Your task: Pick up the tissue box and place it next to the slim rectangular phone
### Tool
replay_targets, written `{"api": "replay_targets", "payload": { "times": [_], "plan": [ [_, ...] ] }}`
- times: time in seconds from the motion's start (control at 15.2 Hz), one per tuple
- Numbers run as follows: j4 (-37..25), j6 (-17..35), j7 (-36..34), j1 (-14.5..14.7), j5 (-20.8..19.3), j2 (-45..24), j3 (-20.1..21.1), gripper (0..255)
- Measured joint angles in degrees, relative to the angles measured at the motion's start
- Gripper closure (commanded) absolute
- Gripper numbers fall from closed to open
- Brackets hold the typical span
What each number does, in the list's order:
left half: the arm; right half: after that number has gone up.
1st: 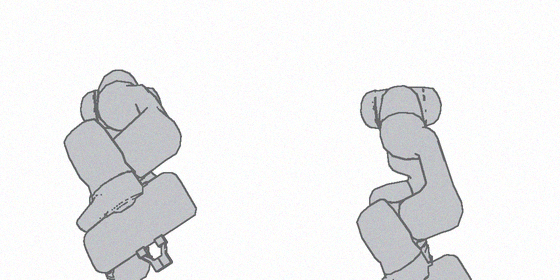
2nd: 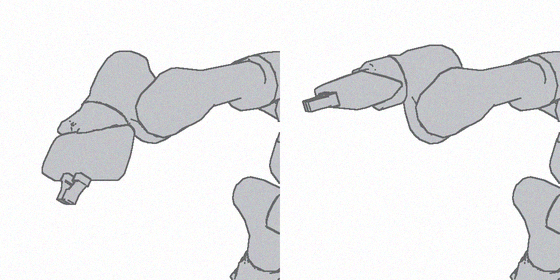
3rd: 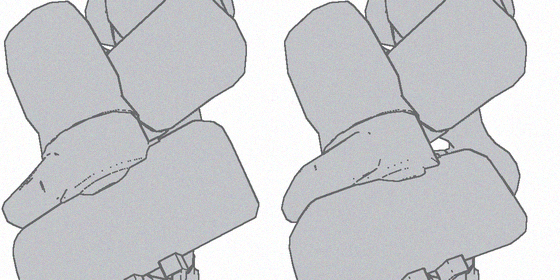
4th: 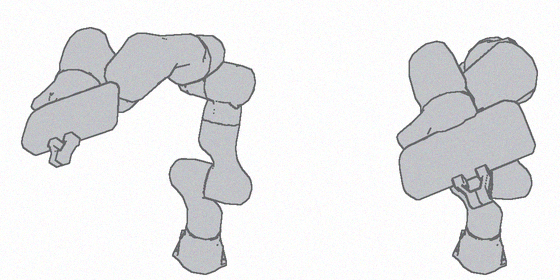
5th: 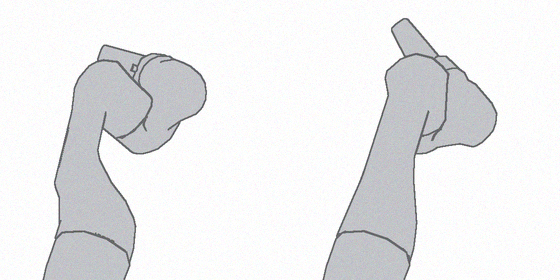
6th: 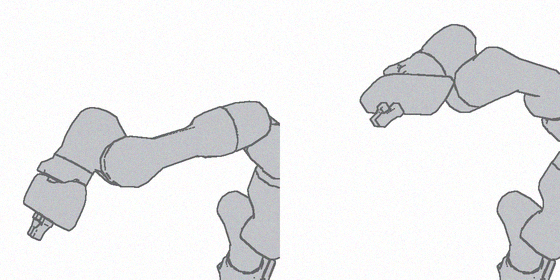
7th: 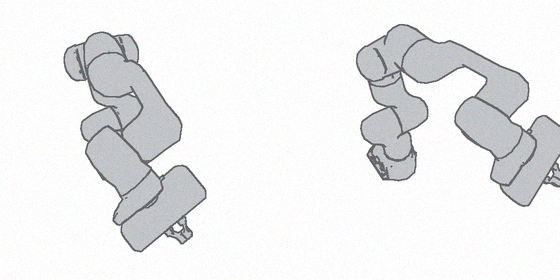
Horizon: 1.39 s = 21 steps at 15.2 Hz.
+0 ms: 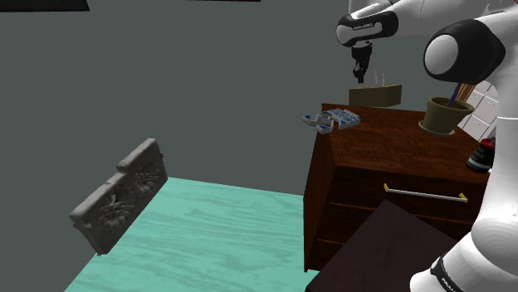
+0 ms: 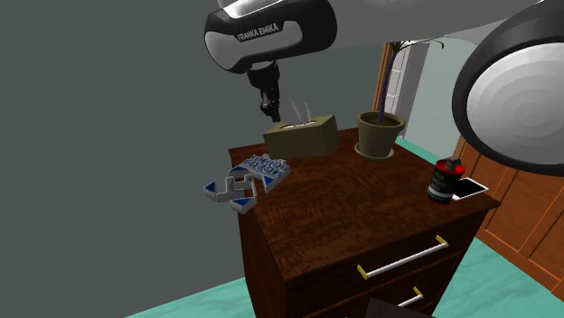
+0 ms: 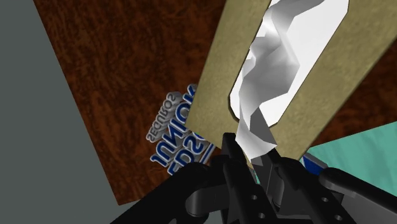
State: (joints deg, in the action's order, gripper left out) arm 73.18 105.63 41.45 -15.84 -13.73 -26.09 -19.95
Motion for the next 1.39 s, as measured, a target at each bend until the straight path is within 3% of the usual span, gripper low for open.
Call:
{"api": "replay_targets", "payload": {
  "times": [0.79, 1.39],
  "plan": [
    [-12.5, -9.6, 3.2, -1.2, 1.3, -2.4, -0.1, 255],
    [6.5, -1.0, 8.1, -3.9, -1.4, 10.6, -2.7, 255]
  ]
}}
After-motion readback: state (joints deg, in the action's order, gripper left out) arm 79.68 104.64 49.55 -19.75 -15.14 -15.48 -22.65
